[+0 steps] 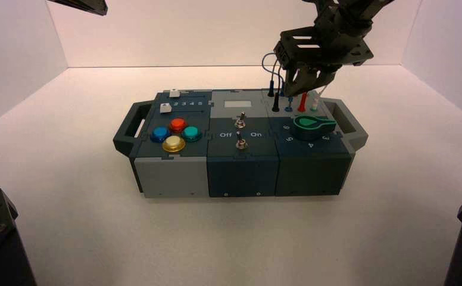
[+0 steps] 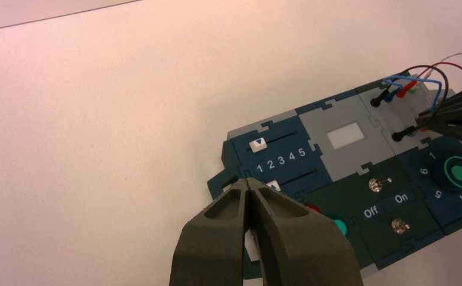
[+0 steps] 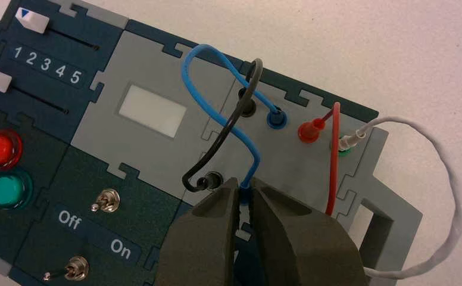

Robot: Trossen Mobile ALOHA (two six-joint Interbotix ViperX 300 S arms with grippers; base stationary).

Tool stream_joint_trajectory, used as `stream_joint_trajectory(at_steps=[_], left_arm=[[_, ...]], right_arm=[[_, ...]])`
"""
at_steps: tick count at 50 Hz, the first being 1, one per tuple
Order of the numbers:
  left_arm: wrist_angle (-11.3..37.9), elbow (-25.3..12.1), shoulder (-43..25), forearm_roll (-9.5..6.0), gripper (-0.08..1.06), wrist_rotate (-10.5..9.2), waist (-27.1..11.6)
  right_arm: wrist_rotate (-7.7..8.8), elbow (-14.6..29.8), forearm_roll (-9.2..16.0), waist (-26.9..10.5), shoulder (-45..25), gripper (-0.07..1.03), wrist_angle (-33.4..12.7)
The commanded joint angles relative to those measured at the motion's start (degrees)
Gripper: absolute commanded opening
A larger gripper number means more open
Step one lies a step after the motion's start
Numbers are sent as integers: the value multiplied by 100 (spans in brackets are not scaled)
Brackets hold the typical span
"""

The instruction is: Insert the blue wire.

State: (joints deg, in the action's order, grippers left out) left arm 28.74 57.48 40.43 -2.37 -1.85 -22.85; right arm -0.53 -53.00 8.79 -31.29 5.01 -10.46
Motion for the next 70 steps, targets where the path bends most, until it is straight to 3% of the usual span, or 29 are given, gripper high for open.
stream_joint_trajectory(at_steps=[1,47,70], left_arm=[[-62,-132,26,18,-3,18,9],[-53,-114,44,18,-3,26,9],[-62,-105,88,18,-3,26,9]], right_arm=[[-18,70,-18,-18,123,-2,18],[9,220,-79,18,-70,-2,-62],[0,88,-79,18,-62,-2,-211]])
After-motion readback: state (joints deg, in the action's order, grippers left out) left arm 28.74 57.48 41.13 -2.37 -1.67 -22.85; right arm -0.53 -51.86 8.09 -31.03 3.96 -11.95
